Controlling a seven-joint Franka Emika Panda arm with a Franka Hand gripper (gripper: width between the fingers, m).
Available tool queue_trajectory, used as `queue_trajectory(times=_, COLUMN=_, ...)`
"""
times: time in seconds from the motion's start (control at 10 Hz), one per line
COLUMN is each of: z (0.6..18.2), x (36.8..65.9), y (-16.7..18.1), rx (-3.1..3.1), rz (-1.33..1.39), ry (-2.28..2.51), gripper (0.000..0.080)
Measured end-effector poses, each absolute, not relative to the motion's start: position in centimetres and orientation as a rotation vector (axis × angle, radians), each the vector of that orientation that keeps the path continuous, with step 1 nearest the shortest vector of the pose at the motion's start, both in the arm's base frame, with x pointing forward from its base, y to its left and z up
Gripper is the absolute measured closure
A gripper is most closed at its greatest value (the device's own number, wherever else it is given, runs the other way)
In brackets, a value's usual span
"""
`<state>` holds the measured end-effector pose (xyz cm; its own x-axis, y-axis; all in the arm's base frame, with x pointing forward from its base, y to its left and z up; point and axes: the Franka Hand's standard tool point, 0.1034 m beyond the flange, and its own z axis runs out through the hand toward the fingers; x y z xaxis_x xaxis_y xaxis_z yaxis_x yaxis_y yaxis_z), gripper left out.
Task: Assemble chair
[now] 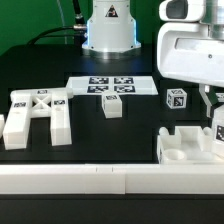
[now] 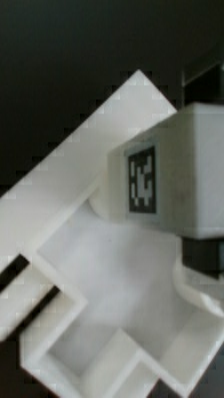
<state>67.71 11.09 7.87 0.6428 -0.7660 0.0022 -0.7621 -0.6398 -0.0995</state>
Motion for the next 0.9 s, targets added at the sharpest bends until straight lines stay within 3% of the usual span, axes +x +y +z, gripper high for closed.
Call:
queue_trajectory(times=0.1, z=7.86, x=67.71, y=11.11, rx=-2.768, rz=-0.068, ry=1.284, gripper=0.0432)
queue_trajectory(times=0.2, z=7.86, x=67.71, y=11.06, rx=-2.791, rz=-0.071, ry=1.235, gripper=0.0432)
queue_trajectory(times=0.4, z=7.86, x=67.72, y=10.97, rx=-2.863, rz=-0.079, ry=1.067, gripper=0.0177)
queue_trajectory(times=0.9, z=7.87, x=67.67, y=11.25, rx=-3.058, rz=-0.11, ry=0.362, gripper=0.0151)
